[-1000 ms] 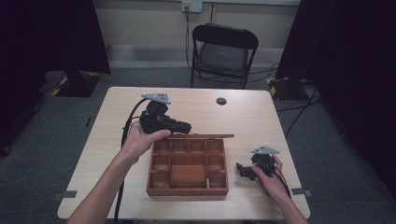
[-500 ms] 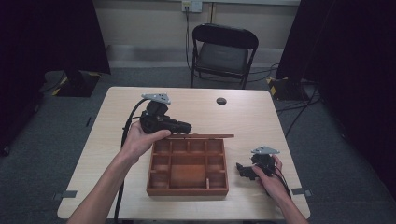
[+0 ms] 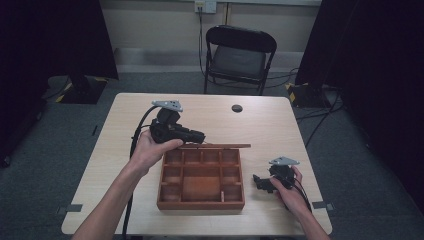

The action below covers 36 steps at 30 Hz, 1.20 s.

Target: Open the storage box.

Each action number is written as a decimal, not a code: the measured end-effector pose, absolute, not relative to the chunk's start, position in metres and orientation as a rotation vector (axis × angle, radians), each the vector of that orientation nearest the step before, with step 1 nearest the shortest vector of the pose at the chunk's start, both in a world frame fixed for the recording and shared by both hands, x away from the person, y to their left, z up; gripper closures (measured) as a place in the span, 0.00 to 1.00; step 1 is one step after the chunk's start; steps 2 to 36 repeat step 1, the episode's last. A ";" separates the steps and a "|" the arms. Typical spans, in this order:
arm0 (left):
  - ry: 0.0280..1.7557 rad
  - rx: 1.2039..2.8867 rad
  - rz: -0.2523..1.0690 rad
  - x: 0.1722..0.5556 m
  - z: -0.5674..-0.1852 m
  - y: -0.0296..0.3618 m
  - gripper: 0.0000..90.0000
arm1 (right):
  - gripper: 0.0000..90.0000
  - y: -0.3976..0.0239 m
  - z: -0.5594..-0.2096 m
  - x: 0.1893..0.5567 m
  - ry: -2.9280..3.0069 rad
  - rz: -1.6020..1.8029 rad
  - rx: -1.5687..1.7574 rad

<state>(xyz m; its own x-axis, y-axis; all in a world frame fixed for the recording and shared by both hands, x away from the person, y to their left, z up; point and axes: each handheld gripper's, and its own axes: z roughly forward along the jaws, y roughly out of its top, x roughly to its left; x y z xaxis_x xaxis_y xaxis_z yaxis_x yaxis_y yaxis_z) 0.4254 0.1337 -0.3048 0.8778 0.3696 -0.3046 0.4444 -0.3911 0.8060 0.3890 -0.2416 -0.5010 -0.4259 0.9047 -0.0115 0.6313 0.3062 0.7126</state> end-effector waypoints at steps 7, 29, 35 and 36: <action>0.592 2.020 -0.092 0.425 -0.305 0.134 0.92 | 0.02 -0.242 -0.501 0.389 2.167 0.898 1.367; 0.592 2.020 -0.092 0.425 -0.305 0.134 0.92 | 0.02 -0.242 -0.501 0.389 2.167 0.898 1.367; 0.592 2.020 -0.092 0.425 -0.305 0.134 0.92 | 0.02 -0.242 -0.501 0.389 2.167 0.898 1.367; 0.592 2.020 -0.092 0.425 -0.305 0.134 0.92 | 0.02 -0.242 -0.501 0.389 2.167 0.898 1.367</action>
